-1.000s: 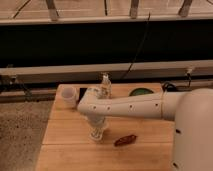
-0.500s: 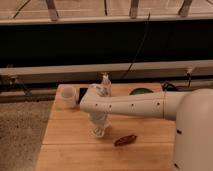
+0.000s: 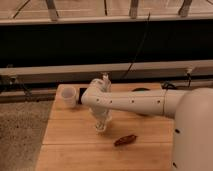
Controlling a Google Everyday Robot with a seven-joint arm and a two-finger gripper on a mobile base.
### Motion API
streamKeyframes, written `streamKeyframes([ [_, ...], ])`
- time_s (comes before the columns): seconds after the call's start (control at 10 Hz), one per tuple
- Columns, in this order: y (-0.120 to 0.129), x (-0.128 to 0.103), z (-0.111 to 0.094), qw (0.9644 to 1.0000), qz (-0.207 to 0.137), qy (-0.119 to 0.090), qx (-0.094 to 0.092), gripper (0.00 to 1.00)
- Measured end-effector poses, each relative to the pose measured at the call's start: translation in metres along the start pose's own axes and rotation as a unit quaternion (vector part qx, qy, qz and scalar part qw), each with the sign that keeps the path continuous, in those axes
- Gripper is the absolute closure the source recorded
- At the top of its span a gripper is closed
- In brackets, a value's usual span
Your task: Place the white sponge in the ceramic bowl
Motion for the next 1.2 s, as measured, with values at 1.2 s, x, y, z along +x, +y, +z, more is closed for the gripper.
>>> streamKeyframes([
  [1.2, 0.029, 0.068, -0.026, 0.9991, 0.039, 0.009, 0.012, 1.0],
])
